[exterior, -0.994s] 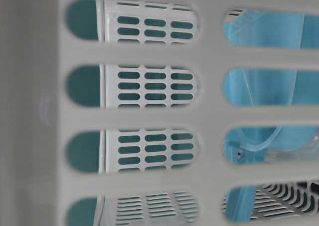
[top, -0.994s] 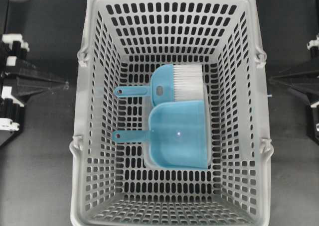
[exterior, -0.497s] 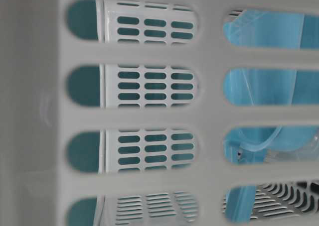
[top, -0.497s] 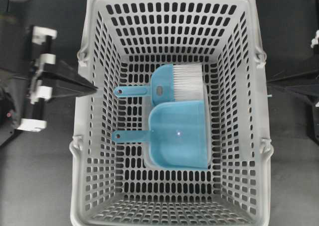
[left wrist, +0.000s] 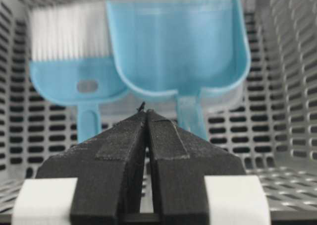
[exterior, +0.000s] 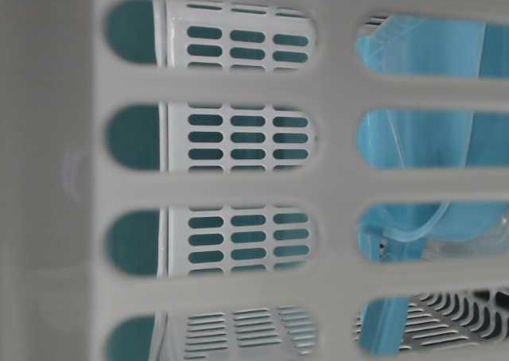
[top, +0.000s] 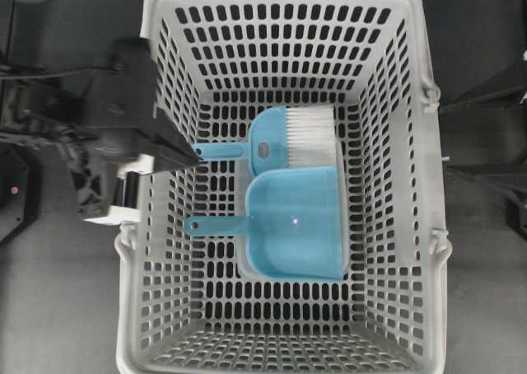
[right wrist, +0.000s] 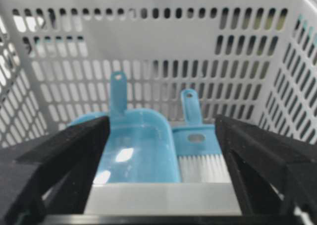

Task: Pick up the dustpan from the shopping basket with the left arm.
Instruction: 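Lower the left gripper into the basket around the dustpan handle and close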

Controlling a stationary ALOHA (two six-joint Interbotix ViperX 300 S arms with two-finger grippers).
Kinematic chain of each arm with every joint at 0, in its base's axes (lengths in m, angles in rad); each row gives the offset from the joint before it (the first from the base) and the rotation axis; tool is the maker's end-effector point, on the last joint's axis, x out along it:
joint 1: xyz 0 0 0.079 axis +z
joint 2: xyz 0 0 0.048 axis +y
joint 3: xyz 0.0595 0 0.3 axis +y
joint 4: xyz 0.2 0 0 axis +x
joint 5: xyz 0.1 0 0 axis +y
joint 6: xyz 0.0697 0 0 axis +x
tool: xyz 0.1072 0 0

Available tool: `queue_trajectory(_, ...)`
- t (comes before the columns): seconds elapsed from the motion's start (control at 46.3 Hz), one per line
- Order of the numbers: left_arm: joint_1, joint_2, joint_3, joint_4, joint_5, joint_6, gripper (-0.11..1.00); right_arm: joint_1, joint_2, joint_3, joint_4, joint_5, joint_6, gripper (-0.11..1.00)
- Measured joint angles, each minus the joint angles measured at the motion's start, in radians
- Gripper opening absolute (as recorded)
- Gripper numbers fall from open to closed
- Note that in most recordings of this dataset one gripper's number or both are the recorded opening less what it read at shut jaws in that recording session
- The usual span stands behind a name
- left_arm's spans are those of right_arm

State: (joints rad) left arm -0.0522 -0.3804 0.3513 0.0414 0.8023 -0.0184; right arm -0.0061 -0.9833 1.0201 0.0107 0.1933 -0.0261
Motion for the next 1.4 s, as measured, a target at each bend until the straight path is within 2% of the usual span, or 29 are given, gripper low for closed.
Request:
queue_trajectory(0.043, 0.000, 0.018, -0.015, 0.000, 0.025, -0.003, 0.07, 0.000, -0.003, 0.000, 0.000, 0.002, 0.000, 0.79)
queue_trajectory(0.108, 0.000, 0.046, -0.041, 0.000, 0.058, -0.006, 0.23, 0.000, -0.006, -0.002, 0.000, 0.003, 0.002, 0.79)
queue_trajectory(0.238, -0.005, 0.129, -0.107, 0.002, 0.138, -0.021, 0.64, -0.002, -0.012, 0.000, 0.000, 0.005, 0.005, 0.79)
queue_trajectory(0.303, -0.015, 0.181, -0.147, 0.002, 0.176, -0.035, 0.81, 0.000, -0.012, -0.002, 0.000, 0.005, 0.005, 0.79)
queue_trajectory(0.367, -0.025, 0.233, -0.181, 0.000, 0.207, -0.048, 0.90, -0.002, -0.012, 0.000, 0.000, 0.005, 0.005, 0.79)
queue_trajectory(0.67, -0.077, 0.403, -0.221, 0.000, 0.247, -0.104, 0.89, -0.002, -0.012, 0.000, 0.000, 0.002, 0.006, 0.79)
queue_trajectory(1.21, -0.092, 0.500, -0.130, 0.000, 0.219, -0.115, 0.87, -0.002, -0.025, 0.000, 0.000, -0.009, 0.008, 0.79)
queue_trajectory(1.296, -0.094, 0.500, -0.124, 0.002, 0.186, -0.117, 0.81, -0.002, -0.028, 0.000, 0.000, -0.009, 0.008, 0.79)
queue_trajectory(1.404, -0.094, 0.500, -0.123, 0.000, 0.160, -0.117, 0.57, -0.002, -0.029, 0.002, 0.000, -0.009, 0.008, 0.79)
